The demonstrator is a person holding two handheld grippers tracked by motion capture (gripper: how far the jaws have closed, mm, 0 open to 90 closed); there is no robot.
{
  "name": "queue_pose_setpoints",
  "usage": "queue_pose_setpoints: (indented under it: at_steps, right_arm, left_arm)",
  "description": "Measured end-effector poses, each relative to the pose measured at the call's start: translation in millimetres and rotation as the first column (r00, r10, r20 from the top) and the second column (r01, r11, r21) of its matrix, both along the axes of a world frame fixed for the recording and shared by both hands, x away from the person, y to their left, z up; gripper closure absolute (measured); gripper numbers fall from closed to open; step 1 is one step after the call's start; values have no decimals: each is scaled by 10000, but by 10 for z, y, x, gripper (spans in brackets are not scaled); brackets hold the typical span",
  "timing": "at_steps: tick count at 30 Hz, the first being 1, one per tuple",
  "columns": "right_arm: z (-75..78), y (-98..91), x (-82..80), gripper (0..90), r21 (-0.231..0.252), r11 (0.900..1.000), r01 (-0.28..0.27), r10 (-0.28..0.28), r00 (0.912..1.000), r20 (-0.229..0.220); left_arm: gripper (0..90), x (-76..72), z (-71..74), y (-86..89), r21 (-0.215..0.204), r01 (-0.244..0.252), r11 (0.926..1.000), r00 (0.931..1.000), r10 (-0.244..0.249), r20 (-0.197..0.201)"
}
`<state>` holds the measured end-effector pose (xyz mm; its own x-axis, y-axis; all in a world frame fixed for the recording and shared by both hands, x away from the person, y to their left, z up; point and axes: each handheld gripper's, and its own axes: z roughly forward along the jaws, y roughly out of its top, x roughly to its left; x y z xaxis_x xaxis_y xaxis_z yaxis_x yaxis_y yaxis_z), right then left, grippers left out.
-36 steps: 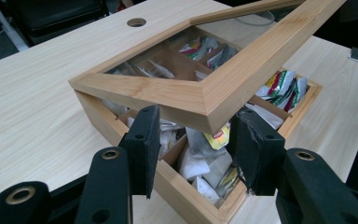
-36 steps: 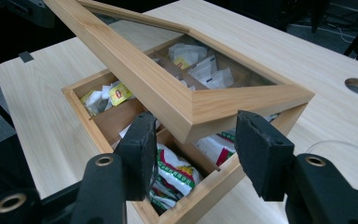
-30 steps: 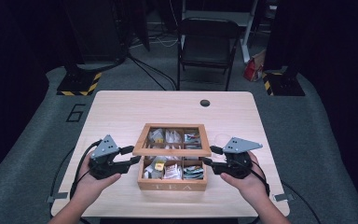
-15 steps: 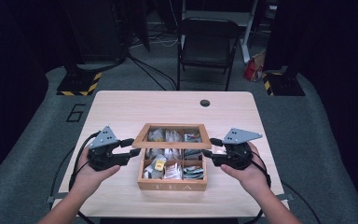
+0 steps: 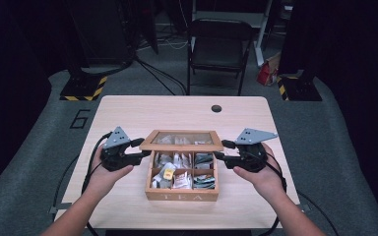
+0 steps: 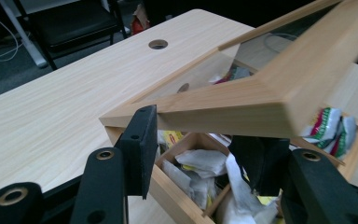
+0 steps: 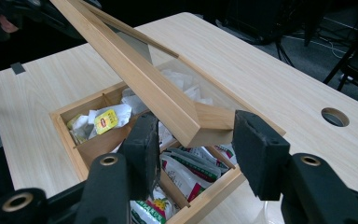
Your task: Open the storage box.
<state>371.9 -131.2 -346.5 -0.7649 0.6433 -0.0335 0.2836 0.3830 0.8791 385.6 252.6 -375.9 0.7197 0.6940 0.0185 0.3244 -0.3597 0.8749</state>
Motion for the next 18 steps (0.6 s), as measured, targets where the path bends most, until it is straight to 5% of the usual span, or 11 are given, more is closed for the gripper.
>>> queue_pose_setpoints:
  at_steps: [6, 18]
  right_arm:
    - [23, 3, 21, 508, -37, 10000, -15, 15, 10000, 44]
    - [-15, -3, 85, 482, 127, 9999, 117, -119, 9998, 134]
  left_arm:
    - [534, 150, -65, -11, -112, -193, 9998, 9998, 191, -94]
    - [546, 217, -15, -6, -96, -127, 9999, 9999, 126, -117]
